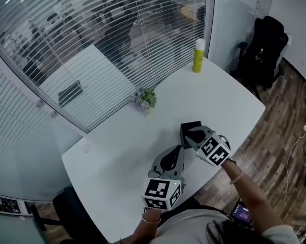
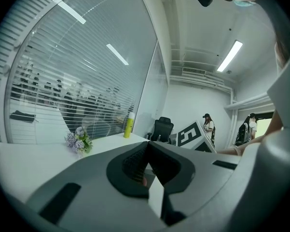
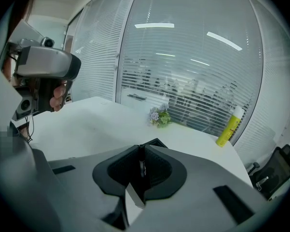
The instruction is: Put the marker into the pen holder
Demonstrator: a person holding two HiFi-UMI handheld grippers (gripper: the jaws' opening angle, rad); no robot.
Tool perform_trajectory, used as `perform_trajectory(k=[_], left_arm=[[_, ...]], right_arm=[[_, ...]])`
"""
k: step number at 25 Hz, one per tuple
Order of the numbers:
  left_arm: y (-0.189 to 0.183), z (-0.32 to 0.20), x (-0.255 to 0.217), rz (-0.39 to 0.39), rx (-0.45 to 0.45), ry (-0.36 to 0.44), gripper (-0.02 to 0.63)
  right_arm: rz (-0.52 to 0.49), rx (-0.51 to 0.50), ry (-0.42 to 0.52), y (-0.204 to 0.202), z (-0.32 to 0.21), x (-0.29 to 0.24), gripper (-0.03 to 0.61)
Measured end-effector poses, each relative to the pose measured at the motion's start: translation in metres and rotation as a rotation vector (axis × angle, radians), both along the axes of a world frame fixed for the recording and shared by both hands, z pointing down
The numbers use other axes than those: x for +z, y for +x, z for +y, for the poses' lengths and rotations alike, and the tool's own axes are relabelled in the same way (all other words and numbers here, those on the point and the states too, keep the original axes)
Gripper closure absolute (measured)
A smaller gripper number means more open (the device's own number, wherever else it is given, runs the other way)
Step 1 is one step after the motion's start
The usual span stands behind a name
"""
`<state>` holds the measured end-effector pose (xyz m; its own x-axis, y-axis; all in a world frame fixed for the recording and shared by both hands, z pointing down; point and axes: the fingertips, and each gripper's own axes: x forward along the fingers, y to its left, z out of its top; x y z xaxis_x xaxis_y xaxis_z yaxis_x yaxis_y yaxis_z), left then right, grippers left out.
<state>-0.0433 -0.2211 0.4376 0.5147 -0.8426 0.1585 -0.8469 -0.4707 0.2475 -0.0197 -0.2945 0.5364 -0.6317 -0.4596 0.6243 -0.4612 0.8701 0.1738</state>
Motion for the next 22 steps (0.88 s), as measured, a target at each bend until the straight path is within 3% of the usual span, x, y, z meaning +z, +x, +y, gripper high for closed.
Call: perform_trajectory(k=[22], left_arm=[[-0.001, 0.007, -0.002, 0.006, 0.002, -0.006, 0.595]], right_arm=[[-0.006, -0.055, -0.064, -0.011, 0.014, 0.000, 0.502]])
